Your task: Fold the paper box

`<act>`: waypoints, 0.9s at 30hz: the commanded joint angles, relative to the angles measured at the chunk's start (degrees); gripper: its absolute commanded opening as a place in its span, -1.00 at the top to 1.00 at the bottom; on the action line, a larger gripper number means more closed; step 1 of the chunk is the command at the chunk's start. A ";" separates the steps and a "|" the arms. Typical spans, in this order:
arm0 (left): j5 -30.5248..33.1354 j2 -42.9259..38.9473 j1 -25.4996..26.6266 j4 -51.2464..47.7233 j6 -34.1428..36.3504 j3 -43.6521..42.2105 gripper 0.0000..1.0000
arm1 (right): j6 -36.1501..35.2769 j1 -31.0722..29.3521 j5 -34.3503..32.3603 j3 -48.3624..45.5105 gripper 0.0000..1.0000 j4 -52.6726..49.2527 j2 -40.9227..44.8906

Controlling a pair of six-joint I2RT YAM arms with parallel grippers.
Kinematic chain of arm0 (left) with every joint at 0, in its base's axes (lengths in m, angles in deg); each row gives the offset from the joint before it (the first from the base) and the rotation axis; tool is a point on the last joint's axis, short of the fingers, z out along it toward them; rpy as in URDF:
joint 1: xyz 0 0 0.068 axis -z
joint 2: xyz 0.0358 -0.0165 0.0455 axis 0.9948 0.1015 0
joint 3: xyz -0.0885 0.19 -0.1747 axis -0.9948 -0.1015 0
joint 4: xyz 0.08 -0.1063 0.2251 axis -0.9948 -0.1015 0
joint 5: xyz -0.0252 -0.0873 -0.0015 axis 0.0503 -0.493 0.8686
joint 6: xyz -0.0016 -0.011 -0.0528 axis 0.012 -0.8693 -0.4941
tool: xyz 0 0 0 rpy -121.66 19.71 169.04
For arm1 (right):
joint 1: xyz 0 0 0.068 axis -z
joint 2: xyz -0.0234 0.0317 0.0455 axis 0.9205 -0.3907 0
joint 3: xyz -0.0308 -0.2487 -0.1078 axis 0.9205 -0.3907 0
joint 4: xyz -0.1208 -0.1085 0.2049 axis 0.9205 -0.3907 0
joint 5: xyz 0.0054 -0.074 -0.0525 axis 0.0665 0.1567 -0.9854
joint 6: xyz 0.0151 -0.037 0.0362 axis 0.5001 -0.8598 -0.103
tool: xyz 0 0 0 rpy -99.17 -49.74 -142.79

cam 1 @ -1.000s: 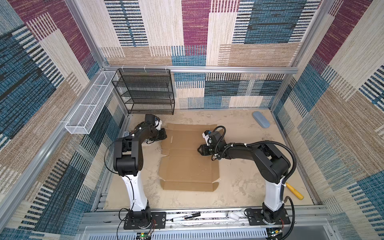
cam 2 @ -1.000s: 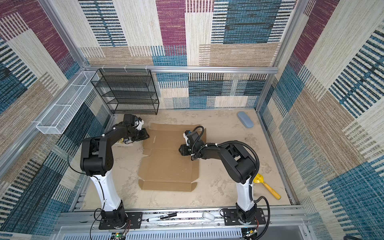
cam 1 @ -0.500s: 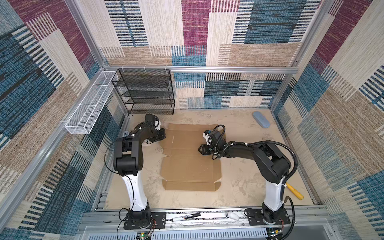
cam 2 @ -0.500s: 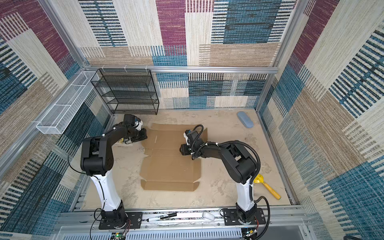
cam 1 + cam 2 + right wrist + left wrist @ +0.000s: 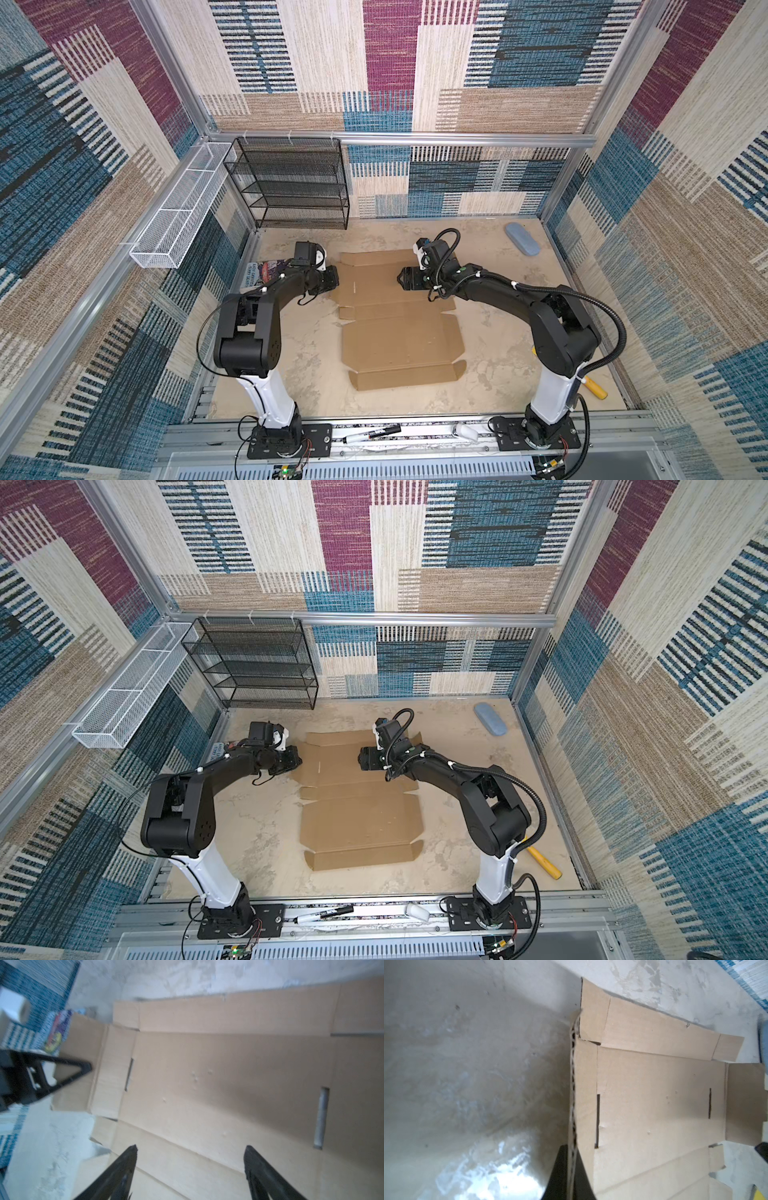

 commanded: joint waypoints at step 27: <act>21.48 -16.22 17.86 61.48 -2.56 -36.29 1.00 | 52.23 7.31 4.56 9.27 -0.78 -3.42 -0.27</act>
